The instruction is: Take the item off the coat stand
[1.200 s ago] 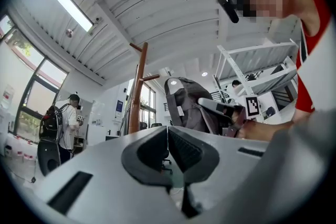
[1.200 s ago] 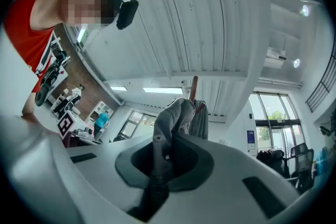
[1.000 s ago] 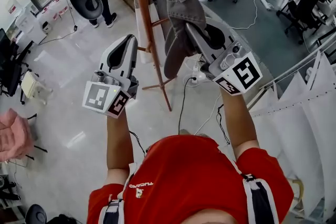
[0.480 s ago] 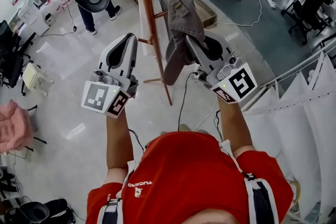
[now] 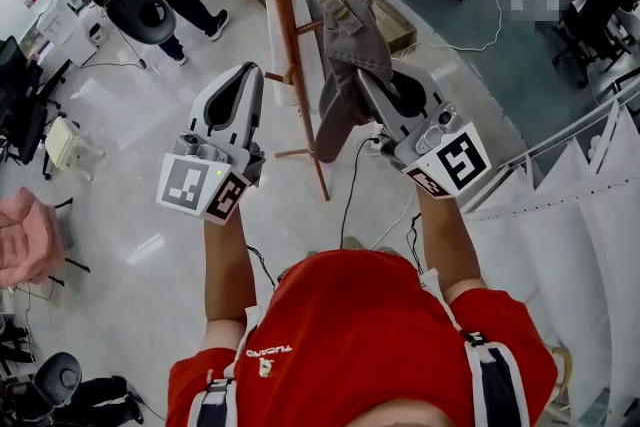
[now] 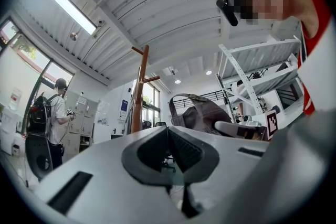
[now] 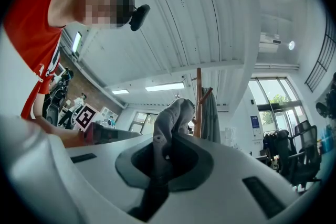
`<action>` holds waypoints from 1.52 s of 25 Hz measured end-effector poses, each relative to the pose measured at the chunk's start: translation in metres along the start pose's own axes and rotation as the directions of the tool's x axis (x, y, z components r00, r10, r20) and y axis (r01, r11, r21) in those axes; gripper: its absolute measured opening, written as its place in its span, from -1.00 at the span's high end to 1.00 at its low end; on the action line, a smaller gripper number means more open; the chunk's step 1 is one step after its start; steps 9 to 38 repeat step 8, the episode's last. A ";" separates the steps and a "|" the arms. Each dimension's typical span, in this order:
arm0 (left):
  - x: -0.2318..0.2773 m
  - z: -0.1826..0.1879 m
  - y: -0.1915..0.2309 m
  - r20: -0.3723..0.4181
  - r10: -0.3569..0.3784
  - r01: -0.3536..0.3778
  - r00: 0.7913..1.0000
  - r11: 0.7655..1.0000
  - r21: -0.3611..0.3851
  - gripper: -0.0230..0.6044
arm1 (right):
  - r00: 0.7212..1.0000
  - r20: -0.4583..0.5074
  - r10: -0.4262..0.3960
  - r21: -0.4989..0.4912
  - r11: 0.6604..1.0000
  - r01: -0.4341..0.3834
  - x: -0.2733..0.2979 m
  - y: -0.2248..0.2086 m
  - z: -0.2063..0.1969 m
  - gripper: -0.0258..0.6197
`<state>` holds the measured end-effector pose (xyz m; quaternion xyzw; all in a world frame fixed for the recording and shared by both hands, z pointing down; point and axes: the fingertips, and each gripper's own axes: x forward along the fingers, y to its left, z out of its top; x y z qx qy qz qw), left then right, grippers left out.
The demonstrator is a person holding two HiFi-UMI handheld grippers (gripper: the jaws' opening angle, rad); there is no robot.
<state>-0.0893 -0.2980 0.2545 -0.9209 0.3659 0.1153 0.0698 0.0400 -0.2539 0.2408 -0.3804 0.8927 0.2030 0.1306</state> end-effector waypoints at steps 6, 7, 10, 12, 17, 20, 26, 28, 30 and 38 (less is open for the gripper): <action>0.006 0.000 0.003 -0.010 0.000 0.000 1.000 1.000 -0.003 0.89 | 1.000 0.001 -0.008 0.005 1.000 0.008 0.002 -0.007 0.001 0.82; 0.007 0.000 0.003 -0.011 0.000 0.000 1.000 1.000 -0.003 0.89 | 1.000 0.000 -0.009 0.006 1.000 0.009 0.003 -0.009 0.001 0.82; 0.008 0.000 0.003 -0.012 0.000 0.000 1.000 1.000 -0.004 0.89 | 1.000 0.000 -0.009 0.008 1.000 0.009 0.003 -0.010 0.001 0.82; 0.008 0.000 0.003 -0.012 0.000 0.000 1.000 1.000 -0.004 0.89 | 1.000 0.000 -0.009 0.008 1.000 0.009 0.003 -0.010 0.001 0.82; 0.008 0.000 0.003 -0.012 0.000 0.000 1.000 1.000 -0.004 0.89 | 1.000 0.000 -0.009 0.008 1.000 0.009 0.003 -0.010 0.001 0.82; 0.008 0.000 0.003 -0.012 0.000 0.000 1.000 1.000 -0.004 0.89 | 1.000 0.000 -0.009 0.008 1.000 0.009 0.003 -0.010 0.001 0.82; 0.008 0.000 0.003 -0.012 0.000 0.000 1.000 1.000 -0.004 0.89 | 1.000 0.000 -0.009 0.008 1.000 0.009 0.003 -0.010 0.001 0.82; 0.008 0.000 0.003 -0.012 0.000 0.000 1.000 1.000 -0.004 0.89 | 1.000 0.000 -0.009 0.008 1.000 0.009 0.003 -0.010 0.001 0.82; 0.008 0.000 0.003 -0.012 0.000 0.000 1.000 1.000 -0.004 0.89 | 1.000 0.000 -0.009 0.008 1.000 0.009 0.003 -0.010 0.001 0.82; 0.008 0.000 0.003 -0.012 0.000 0.000 1.000 1.000 -0.004 0.89 | 1.000 0.000 -0.009 0.008 1.000 0.009 0.003 -0.010 0.001 0.82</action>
